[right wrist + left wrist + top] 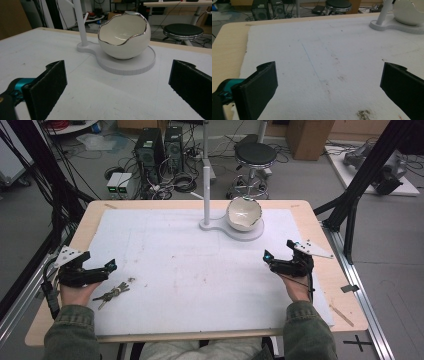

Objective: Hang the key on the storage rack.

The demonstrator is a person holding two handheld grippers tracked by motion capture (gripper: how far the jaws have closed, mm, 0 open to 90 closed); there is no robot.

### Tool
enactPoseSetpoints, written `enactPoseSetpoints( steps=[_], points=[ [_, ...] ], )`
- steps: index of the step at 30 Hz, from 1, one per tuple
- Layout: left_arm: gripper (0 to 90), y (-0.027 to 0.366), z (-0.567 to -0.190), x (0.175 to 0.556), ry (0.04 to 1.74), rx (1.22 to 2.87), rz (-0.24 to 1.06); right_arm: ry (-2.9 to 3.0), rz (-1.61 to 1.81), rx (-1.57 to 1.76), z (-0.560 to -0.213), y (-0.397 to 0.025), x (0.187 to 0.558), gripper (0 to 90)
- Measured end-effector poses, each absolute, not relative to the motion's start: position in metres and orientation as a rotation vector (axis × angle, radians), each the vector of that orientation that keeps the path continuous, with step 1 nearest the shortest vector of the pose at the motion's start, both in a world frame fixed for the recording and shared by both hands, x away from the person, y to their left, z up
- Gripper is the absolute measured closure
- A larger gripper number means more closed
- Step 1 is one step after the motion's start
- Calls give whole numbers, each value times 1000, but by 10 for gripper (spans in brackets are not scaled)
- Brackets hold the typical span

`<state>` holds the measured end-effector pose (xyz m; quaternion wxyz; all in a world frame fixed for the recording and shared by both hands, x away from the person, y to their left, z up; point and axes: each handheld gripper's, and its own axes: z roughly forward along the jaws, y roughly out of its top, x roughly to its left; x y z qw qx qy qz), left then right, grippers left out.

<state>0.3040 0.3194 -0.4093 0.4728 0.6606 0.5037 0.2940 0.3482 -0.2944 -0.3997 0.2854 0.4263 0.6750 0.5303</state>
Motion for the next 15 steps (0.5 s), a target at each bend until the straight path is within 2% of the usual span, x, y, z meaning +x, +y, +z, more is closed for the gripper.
enactPoseSetpoints(
  steps=[15],
  points=[
    [17,316,-410,305,1231,1674,678,1809,1431,1131,-399,-294,348,6]
  ],
)
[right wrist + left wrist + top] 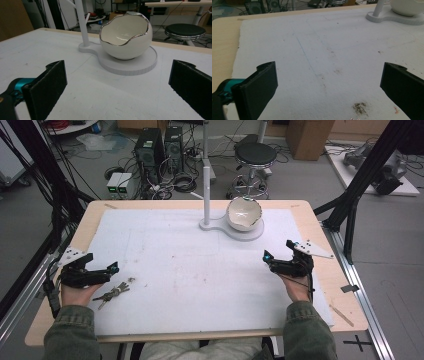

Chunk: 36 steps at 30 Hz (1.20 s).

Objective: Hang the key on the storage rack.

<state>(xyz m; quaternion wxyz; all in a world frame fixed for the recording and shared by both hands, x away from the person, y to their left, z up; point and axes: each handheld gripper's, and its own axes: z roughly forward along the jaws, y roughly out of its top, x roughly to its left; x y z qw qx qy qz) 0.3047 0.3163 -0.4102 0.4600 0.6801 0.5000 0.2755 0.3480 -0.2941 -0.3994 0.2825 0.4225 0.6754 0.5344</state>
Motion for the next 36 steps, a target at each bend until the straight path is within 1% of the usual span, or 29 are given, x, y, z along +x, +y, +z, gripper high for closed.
enactPoseSetpoints(
  steps=[12,19,27,36],
  points=[
    [17,310,-413,309,1260,1780,606,1814,1438,1132,-400,-294,348,6],
    [17,304,-416,310,1245,1843,580,1819,1440,1132,-400,-294,348,6],
    [17,301,-418,310,1230,1878,566,1825,1442,1134,-400,-294,348,6],
    [17,297,-421,311,1216,1935,522,1832,1443,1129,-400,-293,348,6]
  ],
)
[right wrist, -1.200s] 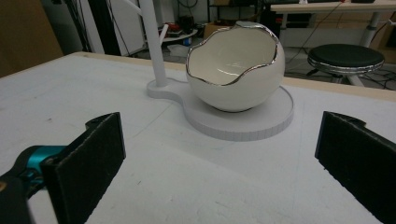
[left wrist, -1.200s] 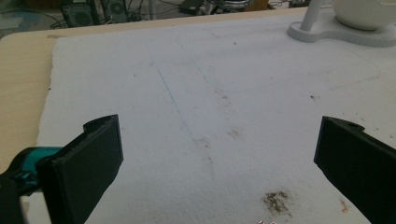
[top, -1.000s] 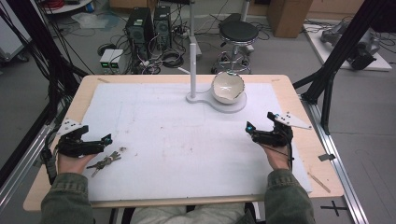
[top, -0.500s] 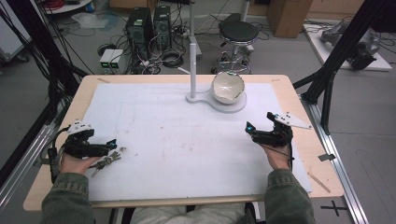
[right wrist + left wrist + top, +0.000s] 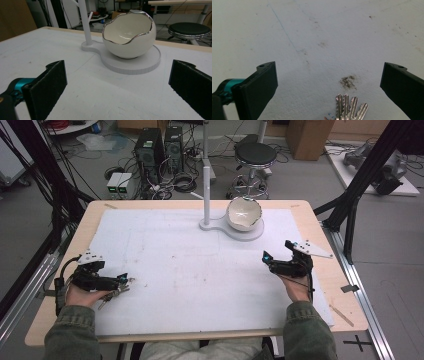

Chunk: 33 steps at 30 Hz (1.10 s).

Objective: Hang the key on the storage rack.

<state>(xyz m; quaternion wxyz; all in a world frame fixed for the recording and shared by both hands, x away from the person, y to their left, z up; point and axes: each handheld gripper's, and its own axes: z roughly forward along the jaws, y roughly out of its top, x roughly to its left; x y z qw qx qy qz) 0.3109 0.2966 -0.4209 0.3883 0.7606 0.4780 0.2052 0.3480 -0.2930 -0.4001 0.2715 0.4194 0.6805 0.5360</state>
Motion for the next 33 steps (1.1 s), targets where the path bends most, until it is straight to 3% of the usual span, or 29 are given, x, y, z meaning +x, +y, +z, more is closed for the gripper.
enactPoseSetpoints(
  steps=[18,27,32,33],
  points=[
    [17,293,-425,311,1208,2166,470,1846,1426,1130,-401,-292,349,6],
    [37,294,-430,311,1200,2277,375,1851,1423,1141,-402,-292,350,6],
    [118,293,-430,310,1173,2292,341,1851,1426,1140,-402,-292,350,6],
    [184,293,-430,310,1168,2292,328,1850,1424,1141,-402,-292,350,6]
  ],
)
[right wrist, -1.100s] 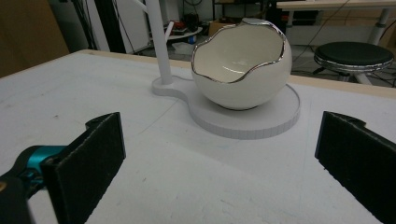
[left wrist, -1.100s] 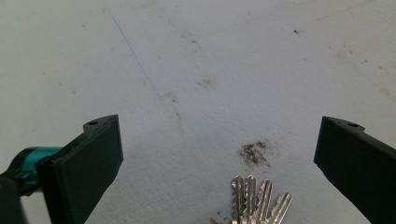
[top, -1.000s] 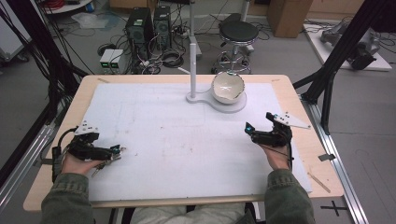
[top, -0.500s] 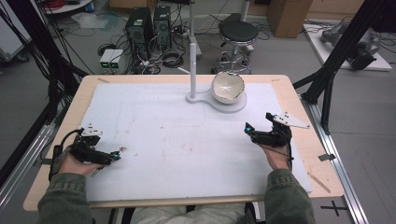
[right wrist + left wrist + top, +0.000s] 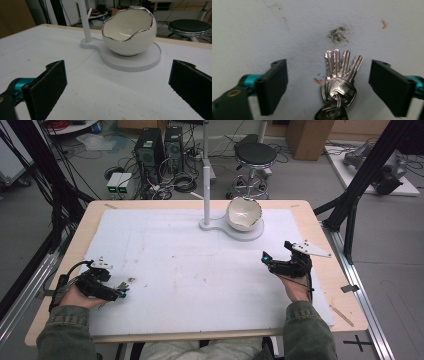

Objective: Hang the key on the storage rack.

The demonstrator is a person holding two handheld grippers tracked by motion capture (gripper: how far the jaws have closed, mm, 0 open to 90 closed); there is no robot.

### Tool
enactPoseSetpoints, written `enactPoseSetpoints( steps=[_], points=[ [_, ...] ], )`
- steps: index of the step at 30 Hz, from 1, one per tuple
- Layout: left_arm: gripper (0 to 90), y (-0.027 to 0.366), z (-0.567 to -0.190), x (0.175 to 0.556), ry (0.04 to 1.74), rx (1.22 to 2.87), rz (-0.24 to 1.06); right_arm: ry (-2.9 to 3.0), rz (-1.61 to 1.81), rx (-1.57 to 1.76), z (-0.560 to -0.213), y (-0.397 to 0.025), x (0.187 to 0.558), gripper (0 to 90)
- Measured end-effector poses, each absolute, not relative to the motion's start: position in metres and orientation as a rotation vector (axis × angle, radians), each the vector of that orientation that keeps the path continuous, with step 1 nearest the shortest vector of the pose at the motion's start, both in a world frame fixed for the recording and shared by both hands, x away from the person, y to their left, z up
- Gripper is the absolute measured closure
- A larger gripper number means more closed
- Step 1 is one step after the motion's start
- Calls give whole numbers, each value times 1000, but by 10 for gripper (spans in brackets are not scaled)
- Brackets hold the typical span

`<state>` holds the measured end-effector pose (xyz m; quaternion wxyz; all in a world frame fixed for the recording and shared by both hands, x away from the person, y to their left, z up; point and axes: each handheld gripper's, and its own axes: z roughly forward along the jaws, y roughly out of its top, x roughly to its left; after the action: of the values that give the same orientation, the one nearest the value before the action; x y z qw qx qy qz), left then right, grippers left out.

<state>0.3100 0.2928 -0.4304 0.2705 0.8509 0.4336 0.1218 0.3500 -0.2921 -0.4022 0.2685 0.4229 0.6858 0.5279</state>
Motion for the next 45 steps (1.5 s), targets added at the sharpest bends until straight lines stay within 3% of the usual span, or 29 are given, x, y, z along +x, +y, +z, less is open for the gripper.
enactPoseSetpoints(
  steps=[10,13,15,26,45],
  points=[
    [443,293,-429,308,1110,2338,347,1854,1425,1148,-403,-292,350,6],
    [696,293,-428,309,1082,2337,341,1857,1422,1148,-403,-291,350,6],
    [798,295,-428,311,1093,2320,331,1860,1420,1150,-404,-291,351,6],
    [807,301,-428,312,1116,2269,276,1860,1419,1147,-404,-292,350,7],
    [807,306,-411,305,1108,2158,380,1864,1421,1150,-404,-292,350,7]
  ],
)
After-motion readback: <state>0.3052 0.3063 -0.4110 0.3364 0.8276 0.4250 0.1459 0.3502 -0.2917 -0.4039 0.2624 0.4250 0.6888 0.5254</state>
